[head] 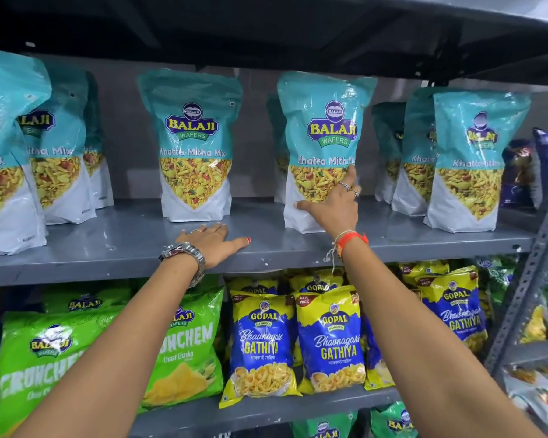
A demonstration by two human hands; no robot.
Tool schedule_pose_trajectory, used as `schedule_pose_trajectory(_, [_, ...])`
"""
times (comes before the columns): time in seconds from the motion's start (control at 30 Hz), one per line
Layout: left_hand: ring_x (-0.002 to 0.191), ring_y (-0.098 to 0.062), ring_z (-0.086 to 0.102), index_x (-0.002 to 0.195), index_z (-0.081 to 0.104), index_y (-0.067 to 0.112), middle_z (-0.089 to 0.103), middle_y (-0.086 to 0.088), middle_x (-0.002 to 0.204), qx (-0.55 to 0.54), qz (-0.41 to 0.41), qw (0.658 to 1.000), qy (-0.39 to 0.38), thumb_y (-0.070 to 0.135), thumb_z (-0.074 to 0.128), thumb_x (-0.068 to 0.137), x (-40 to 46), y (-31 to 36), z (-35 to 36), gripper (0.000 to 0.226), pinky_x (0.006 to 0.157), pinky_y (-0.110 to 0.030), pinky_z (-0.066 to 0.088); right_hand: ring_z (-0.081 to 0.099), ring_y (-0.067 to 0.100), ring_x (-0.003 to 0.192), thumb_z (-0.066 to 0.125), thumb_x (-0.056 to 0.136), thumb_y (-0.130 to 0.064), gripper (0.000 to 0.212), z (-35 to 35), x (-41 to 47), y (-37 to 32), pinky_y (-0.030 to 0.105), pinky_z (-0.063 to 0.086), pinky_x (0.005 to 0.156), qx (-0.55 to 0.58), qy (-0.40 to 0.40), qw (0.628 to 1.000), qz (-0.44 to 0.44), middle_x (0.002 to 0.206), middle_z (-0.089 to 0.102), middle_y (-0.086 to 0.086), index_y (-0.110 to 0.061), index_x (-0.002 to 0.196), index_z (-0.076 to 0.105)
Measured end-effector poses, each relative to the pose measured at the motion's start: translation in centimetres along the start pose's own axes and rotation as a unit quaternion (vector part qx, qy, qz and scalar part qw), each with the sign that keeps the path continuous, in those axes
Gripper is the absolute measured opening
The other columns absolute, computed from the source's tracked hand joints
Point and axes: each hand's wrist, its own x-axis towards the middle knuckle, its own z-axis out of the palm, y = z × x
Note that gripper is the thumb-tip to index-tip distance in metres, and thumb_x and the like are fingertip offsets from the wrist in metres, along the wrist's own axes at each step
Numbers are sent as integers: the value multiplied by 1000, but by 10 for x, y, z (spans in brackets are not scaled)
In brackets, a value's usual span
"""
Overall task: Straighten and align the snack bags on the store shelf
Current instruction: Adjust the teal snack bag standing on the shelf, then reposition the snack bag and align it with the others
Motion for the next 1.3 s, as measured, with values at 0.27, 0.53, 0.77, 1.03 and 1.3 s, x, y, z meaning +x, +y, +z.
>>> schedule_pose_trajectory(0.27, [144,-22,16,147,19,18,14,-1,158,3,-1,1000,1,72,20,82,-2,1,-2,85,116,-47,13,45,46,123,85,61,-40,122,-21,-21,-2,50,42,99,25,1,1000,7,140,30,21,-17,148,2])
schedule_pose_trajectory(0.53, [144,-21,16,147,19,18,14,-1,158,-4,-8,1000,2,73,22,82,0,1,0,85,116,-47,15,48,46,118,86,58,-43,125,-29,-34,-7,48,44,95,21,13,1000,7,138,31,20,-16,148,3])
schedule_pose_trajectory(0.77, [144,-21,16,147,19,19,15,-1,158,-7,-10,1000,6,73,21,81,0,0,0,85,116,-47,16,48,46,118,84,60,-46,124,-33,-38,-8,49,45,94,10,12,1000,7,140,29,19,-17,148,1])
schedule_pose_trajectory(1.03, [139,-23,29,144,29,18,26,-4,155,-8,-9,999,34,70,23,83,-11,-2,-3,81,110,-43,28,9,44,143,82,62,-48,120,-35,-41,-19,67,19,109,59,31,998,5,153,14,18,-15,148,5])
schedule_pose_trajectory(1.3, [133,-28,40,140,38,22,37,-5,150,-55,-73,995,43,79,24,67,-39,-73,-11,93,108,-40,30,32,39,136,70,71,-31,77,-13,-71,-80,38,14,115,121,181,945,-244,138,43,20,-6,137,39])
